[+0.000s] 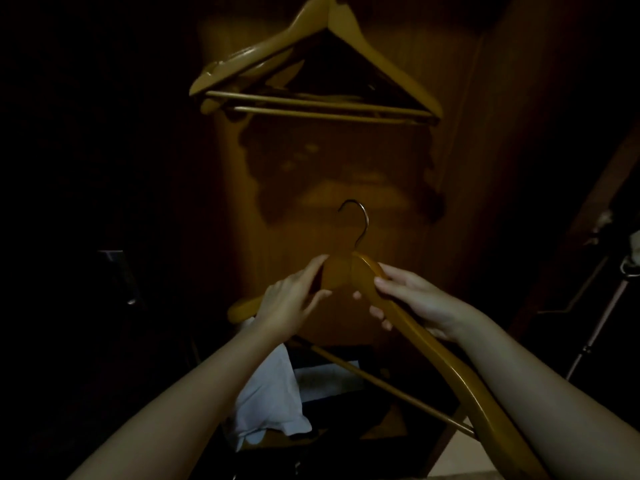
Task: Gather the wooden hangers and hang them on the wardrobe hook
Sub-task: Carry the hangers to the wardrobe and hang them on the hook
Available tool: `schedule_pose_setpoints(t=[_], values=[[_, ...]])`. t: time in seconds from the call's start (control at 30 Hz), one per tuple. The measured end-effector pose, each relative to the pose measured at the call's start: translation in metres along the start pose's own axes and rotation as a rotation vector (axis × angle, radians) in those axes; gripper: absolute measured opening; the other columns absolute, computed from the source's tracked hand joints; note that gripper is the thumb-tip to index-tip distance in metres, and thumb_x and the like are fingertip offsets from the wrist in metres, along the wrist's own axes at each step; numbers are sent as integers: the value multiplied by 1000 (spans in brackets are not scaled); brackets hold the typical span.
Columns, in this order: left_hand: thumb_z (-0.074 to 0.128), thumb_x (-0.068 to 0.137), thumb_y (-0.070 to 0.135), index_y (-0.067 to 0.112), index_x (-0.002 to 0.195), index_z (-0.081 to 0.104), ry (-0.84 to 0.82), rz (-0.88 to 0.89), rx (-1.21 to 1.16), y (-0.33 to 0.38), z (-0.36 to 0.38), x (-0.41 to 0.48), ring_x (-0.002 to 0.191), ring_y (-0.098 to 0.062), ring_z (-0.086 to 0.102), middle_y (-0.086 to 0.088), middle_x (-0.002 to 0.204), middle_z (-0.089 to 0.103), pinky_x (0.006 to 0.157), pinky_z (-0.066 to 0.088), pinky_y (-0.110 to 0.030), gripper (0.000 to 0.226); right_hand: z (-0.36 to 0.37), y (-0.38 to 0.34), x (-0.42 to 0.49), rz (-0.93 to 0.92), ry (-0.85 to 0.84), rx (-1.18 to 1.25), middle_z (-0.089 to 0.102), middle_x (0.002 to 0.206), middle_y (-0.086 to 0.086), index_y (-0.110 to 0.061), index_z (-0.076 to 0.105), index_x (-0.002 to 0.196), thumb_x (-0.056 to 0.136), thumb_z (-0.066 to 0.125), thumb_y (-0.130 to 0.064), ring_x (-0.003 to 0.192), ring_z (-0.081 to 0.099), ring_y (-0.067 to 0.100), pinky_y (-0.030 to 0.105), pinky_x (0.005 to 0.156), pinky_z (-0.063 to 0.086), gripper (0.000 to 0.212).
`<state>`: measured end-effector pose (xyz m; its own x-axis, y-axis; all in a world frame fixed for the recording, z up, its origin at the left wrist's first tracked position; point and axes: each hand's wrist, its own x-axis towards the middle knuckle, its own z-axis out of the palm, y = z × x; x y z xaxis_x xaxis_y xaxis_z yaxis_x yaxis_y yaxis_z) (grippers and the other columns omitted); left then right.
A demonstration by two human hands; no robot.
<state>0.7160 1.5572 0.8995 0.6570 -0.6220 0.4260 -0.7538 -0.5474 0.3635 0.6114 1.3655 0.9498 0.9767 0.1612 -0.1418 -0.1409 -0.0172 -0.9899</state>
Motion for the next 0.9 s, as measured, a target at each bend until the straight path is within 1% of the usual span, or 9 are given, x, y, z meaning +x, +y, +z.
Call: schedule_pose_setpoints(t=[0.13, 0.27, 0.4, 0.5, 0.57, 0.63, 0.77, 0.83, 0.9], values=[[42, 91, 47, 27, 142, 19, 170, 88, 149, 7, -13, 28, 95, -20, 66, -4, 114, 64, 68, 52, -31, 59, -21, -36, 5, -78, 18, -212, 66, 106, 6, -27, 53, 119, 82, 49, -33, 72, 65, 12, 24, 62, 56, 37], [50, 87, 44, 25, 135, 24, 307, 170, 272, 21, -37, 63, 72, -18, 68, -2, 93, 68, 47, 40, -20, 58, -44, -75, 12, -174, 90, -385, 67, 92, 3, -28, 47, 123, 94, 43, -25, 73, 69, 11, 24, 66, 58, 30], [43, 88, 43, 23, 139, 25, 399, 145, 369, 37, -58, 95, 73, -17, 65, -3, 96, 65, 49, 46, -26, 58, -64, -100, 20, -356, 187, -547, 57, 120, 4, -36, 29, 136, 93, 50, -19, 91, 67, 16, 32, 77, 59, 51], [50, 89, 39, 19, 140, 21, 465, 101, 437, 50, -70, 118, 67, -17, 64, -6, 94, 64, 45, 52, -30, 62, -79, -115, 30, -498, 320, -754, 39, 142, 0, -55, 5, 138, 86, 63, -23, 124, 50, 21, 47, 100, 47, 84], [54, 90, 34, 21, 140, 16, 487, 89, 431, 58, -78, 133, 66, -17, 63, -7, 96, 63, 46, 53, -31, 65, -86, -127, 36, -598, 415, -877, 34, 146, 0, -59, -7, 136, 83, 67, -22, 130, 44, 22, 50, 104, 42, 99], [54, 90, 31, 25, 139, 14, 519, 86, 418, 65, -89, 149, 70, -17, 63, -6, 100, 63, 50, 53, -31, 63, -91, -142, 42, -699, 476, -993, 29, 150, -3, -56, -7, 138, 83, 66, -20, 135, 37, 20, 51, 108, 37, 99], [57, 88, 23, 21, 138, 23, 618, 87, 502, 74, -120, 188, 75, -22, 65, -8, 103, 63, 52, 49, -30, 61, -100, -183, 59, -894, 533, -1072, 31, 147, -4, -34, 15, 146, 86, 63, -18, 129, 40, 14, 47, 105, 41, 78], [59, 87, 21, 18, 141, 28, 672, 78, 544, 75, -139, 209, 87, -27, 66, -12, 118, 60, 60, 51, -33, 62, -103, -207, 72, -945, 560, -1079, 33, 145, -3, -28, 18, 147, 87, 62, -18, 122, 40, 8, 39, 106, 40, 75], [56, 89, 21, 18, 143, 26, 708, 74, 587, 75, -157, 229, 100, -28, 63, -11, 130, 53, 73, 52, -37, 61, -105, -231, 89, -948, 580, -1073, 33, 146, -1, -25, 15, 148, 88, 60, -17, 123, 42, 12, 36, 107, 38, 75]])
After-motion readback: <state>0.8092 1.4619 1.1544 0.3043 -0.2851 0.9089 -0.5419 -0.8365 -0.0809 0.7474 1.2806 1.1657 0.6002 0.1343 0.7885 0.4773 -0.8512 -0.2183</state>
